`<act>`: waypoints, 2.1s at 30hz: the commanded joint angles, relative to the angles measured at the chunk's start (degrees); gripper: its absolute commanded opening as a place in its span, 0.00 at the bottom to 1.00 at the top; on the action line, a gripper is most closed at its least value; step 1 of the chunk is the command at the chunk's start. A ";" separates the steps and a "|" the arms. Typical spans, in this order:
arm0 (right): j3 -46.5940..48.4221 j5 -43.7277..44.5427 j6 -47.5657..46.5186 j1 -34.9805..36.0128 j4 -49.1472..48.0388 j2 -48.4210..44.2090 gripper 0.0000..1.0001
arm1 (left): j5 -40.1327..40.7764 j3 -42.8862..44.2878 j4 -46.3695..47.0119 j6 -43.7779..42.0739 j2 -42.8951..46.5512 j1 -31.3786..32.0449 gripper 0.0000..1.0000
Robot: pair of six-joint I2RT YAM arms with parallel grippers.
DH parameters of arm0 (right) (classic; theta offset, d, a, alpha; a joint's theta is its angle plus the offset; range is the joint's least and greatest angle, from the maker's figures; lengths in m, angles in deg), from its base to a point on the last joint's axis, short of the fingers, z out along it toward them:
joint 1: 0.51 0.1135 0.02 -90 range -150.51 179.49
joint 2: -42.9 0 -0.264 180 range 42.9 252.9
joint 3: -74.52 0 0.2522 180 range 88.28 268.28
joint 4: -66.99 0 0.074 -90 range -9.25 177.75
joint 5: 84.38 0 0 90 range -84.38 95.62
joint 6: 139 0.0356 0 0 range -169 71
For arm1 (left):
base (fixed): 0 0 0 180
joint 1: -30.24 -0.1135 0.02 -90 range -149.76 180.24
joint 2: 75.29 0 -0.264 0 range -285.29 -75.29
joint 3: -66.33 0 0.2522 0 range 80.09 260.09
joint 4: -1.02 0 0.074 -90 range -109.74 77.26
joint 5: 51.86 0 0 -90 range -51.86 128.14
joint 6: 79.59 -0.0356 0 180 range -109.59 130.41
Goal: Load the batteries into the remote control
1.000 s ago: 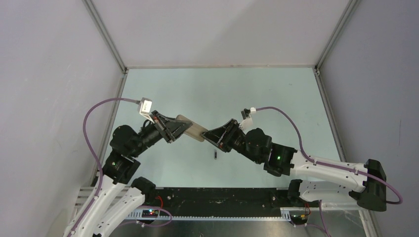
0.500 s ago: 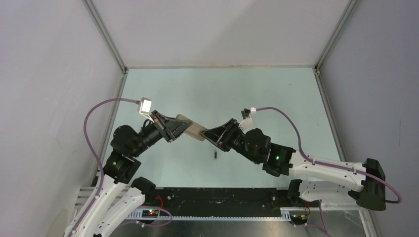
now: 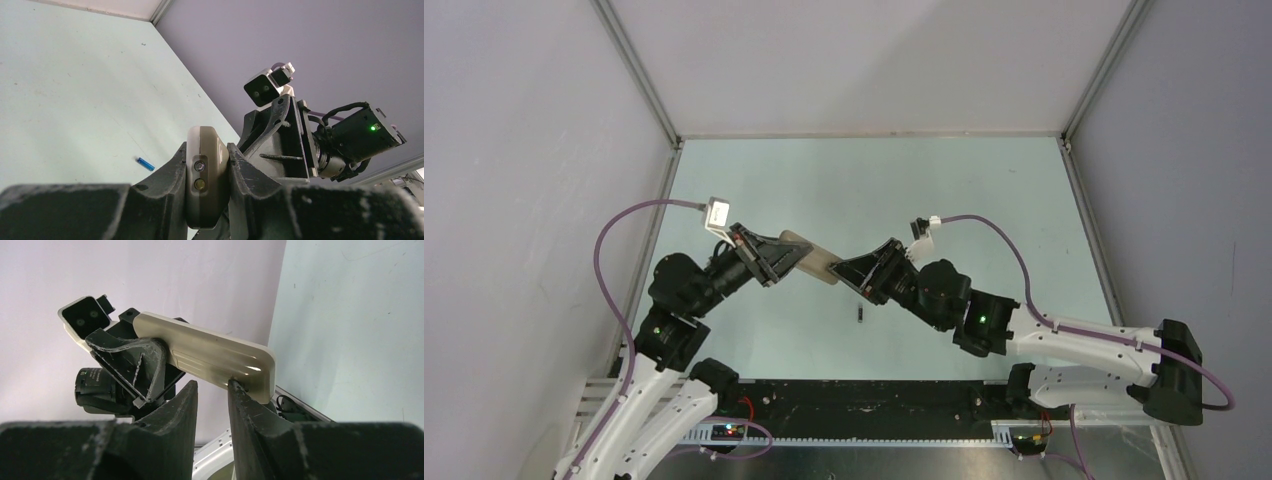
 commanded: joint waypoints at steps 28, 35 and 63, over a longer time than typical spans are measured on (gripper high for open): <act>9.52 8.64 4.66 0.68 21.92 6.17 0.35 | -0.26 -1.24 7.42 -2.79 0.01 4.75 0.00; 10.06 10.43 4.46 0.94 24.43 6.33 0.35 | 0.73 -1.21 7.42 -5.07 -0.93 5.18 0.00; 6.08 6.20 0.94 0.65 12.64 7.51 0.72 | -0.37 1.51 7.51 -1.30 -2.17 7.76 0.00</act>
